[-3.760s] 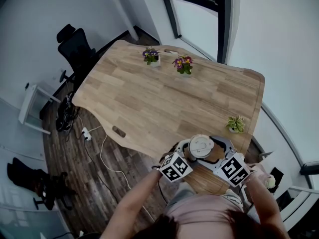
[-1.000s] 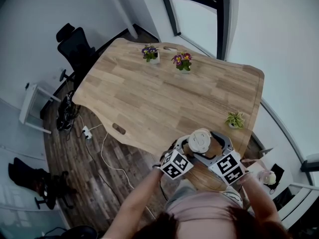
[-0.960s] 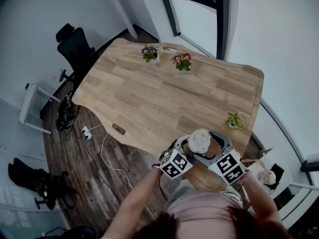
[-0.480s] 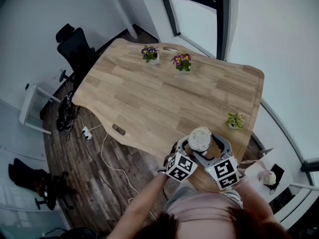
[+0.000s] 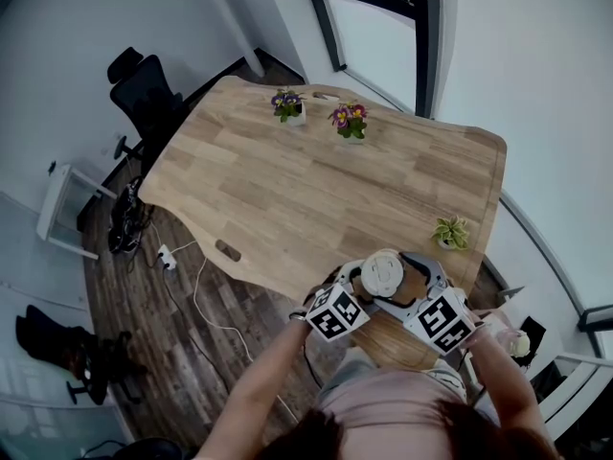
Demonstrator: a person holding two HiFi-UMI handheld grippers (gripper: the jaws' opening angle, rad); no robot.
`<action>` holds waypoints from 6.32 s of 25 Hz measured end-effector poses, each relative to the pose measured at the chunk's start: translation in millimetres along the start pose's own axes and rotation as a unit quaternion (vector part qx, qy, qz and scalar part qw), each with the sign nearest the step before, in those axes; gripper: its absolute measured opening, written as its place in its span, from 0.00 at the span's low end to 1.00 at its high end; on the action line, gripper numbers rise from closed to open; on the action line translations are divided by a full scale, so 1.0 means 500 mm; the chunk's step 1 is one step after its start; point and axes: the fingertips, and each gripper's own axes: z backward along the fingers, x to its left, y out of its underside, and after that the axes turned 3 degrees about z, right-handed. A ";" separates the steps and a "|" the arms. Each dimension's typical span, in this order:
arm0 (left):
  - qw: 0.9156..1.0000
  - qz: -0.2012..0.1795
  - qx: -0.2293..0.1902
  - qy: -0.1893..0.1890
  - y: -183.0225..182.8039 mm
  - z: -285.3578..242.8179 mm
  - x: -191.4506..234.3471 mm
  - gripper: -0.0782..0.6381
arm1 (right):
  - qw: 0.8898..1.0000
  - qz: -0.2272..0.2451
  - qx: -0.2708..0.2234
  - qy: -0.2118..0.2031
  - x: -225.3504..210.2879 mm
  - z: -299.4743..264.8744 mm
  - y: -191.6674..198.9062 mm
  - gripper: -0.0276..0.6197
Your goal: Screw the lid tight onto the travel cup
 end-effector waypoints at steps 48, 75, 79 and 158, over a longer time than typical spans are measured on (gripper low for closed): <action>0.979 0.103 -0.113 -0.134 0.005 0.193 0.027 0.41 | 0.979 -0.082 -0.015 0.188 0.048 0.074 -0.018 0.59; 0.920 0.199 -0.194 -0.276 -0.117 0.348 -0.043 0.11 | 0.954 -0.147 -0.091 0.246 0.036 0.210 -0.059 0.06; 0.918 0.188 -0.199 -0.286 -0.138 0.367 -0.079 0.11 | 0.951 -0.160 -0.114 0.239 0.054 0.255 -0.069 0.04; 0.907 0.182 -0.277 -0.259 -0.217 0.540 -0.257 0.11 | 0.947 -0.118 -0.150 0.260 0.224 0.398 -0.221 0.04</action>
